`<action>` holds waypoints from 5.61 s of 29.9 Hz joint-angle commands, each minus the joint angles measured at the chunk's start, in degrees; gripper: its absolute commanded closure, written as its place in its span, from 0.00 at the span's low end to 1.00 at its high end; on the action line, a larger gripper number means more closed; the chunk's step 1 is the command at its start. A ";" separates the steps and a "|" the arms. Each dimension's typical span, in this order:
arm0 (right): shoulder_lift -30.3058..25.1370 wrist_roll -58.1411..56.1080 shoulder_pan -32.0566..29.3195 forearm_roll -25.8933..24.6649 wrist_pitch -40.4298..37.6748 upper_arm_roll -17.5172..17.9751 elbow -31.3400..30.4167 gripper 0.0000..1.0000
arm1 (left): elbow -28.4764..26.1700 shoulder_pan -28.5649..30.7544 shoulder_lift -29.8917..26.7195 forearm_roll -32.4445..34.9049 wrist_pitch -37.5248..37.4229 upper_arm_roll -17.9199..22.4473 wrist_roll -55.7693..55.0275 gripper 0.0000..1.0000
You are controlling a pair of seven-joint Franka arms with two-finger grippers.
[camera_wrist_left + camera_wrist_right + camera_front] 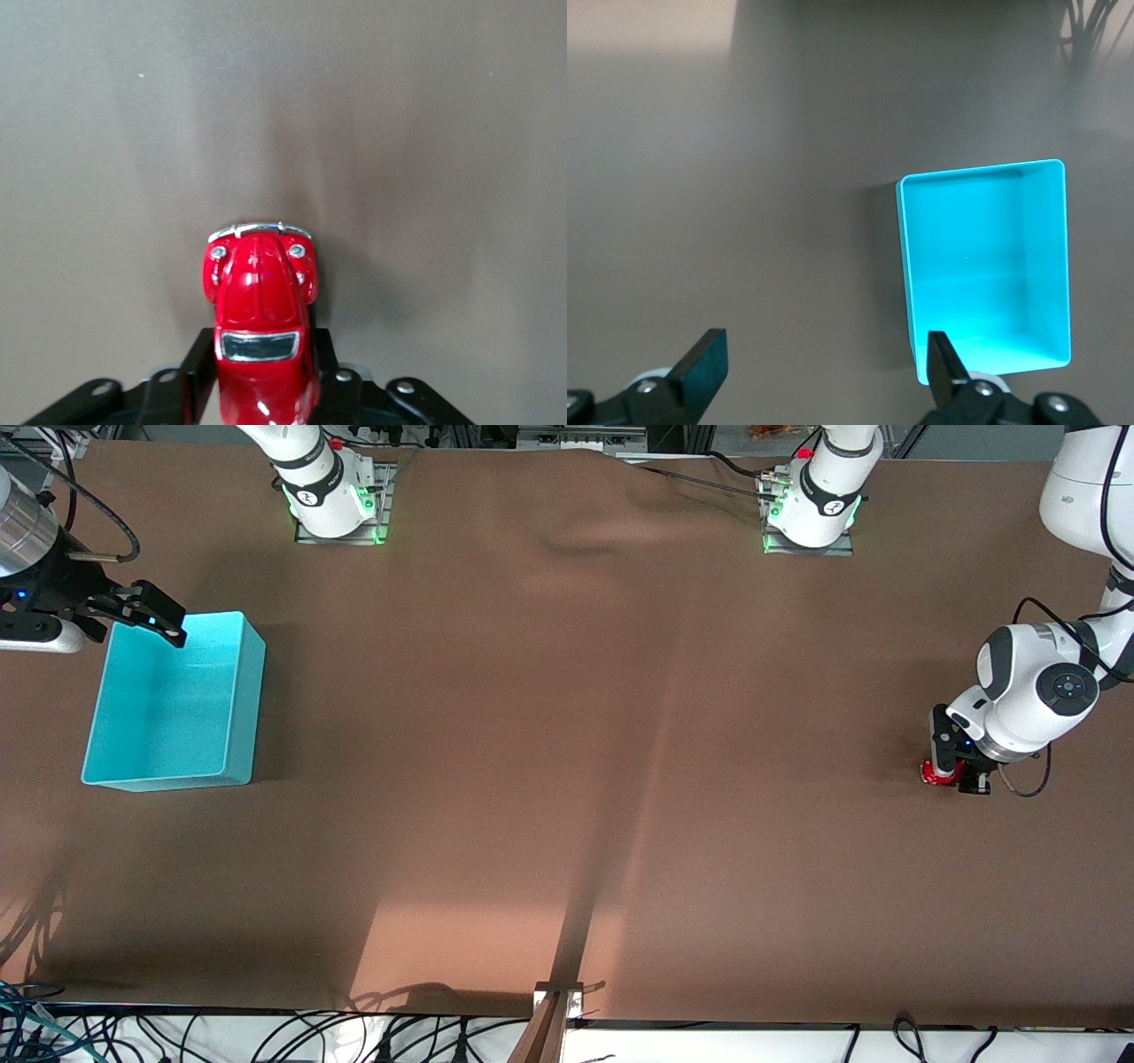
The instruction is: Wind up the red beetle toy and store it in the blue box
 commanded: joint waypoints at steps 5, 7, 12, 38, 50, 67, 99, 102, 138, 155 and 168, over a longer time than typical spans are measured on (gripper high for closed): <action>0.13 0.48 0.13 -0.37 -0.11 0.13 0.79 0.00 | 2.29 0.66 2.59 1.37 1.14 -1.21 0.70 0.00; 0.13 0.48 0.04 -0.37 -0.11 0.13 0.79 0.00 | 2.29 0.66 2.50 1.28 1.14 -1.65 0.70 0.00; 0.22 0.48 0.04 -0.37 -0.11 0.13 0.79 0.00 | 2.29 0.57 1.71 1.28 1.14 -1.74 0.79 0.00; 0.22 0.48 0.13 -0.28 -0.11 0.13 0.79 0.00 | 2.28 1.19 -5.75 -11.71 -0.70 -2.80 0.61 0.00; 0.31 0.13 0.04 -0.11 -0.02 0.13 0.79 0.00 | 2.37 0.66 -12.96 -21.39 -9.23 -2.80 -3.77 0.00; 4.25 -7.32 -1.18 -0.11 -1.16 -1.36 0.26 0.00 | 2.37 -2.94 -22.10 -27.63 -18.98 -2.62 -26.69 0.00; 11.64 -84.15 -5.93 4.38 23.61 -3.03 -27.68 0.00 | 18.63 -16.13 -31.60 -28.78 -59.15 -1.21 -87.63 0.00; 11.38 -87.83 -5.93 4.55 28.52 -2.95 -30.92 0.00 | 21.70 -16.21 -30.46 -28.78 -61.26 -1.91 -87.72 0.00; 12.08 -94.79 -5.40 4.20 58.60 1.45 -51.24 0.75 | 22.77 -23.77 -31.51 -23.94 -60.48 -1.39 -90.70 0.00; 10.41 -93.47 -5.32 4.38 36.31 4.35 -35.00 0.79 | 18.02 -23.25 -34.76 -26.84 -56.70 -0.33 -90.53 0.00; 12.44 -93.38 -5.84 4.47 5.09 4.00 -11.08 0.79 | 19.86 -23.42 -33.88 -26.14 -59.24 -0.86 -91.06 0.00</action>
